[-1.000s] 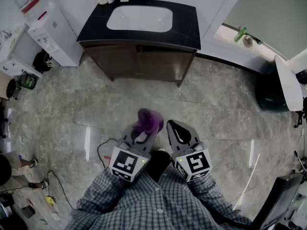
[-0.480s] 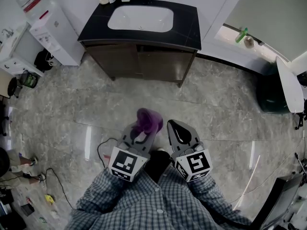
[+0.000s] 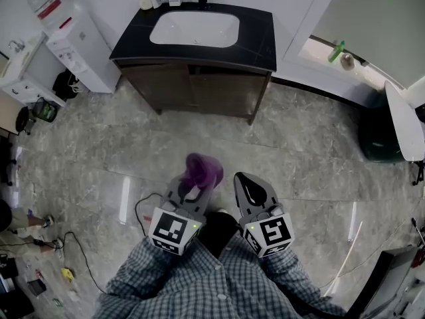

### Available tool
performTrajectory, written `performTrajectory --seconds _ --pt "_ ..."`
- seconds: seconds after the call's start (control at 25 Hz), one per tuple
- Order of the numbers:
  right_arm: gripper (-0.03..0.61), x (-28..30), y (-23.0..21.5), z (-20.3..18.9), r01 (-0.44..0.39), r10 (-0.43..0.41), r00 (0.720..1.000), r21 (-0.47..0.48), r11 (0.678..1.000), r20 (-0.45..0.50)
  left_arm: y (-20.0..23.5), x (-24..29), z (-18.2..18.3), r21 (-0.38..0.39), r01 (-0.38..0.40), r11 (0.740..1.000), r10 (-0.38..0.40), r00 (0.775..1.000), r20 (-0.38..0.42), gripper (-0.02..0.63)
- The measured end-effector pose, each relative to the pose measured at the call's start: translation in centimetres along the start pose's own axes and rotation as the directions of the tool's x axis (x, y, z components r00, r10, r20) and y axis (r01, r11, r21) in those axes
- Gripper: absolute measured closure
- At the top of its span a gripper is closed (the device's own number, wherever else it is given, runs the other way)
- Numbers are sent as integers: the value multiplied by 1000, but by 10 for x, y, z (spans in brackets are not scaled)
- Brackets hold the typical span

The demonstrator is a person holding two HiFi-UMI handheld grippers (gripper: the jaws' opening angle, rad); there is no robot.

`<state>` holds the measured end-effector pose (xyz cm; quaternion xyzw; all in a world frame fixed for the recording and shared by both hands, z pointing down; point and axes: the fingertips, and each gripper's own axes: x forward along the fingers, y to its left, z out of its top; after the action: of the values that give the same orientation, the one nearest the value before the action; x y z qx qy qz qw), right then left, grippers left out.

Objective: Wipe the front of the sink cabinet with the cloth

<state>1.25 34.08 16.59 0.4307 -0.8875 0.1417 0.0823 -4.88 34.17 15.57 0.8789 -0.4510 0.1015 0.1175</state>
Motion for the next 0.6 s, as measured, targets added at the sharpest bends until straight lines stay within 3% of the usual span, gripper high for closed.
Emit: performTrajectory --seconds 0.4,0.6 --pt "560 -23 -19 -21 -3 3 1000 12 1000 -21 5 9 -2 -18 -87 996 87 996 5 541" --pt "560 -10 -38 -18 23 -23 999 5 1000 -29 33 27 1 -25 -117 993 118 993 2 541"
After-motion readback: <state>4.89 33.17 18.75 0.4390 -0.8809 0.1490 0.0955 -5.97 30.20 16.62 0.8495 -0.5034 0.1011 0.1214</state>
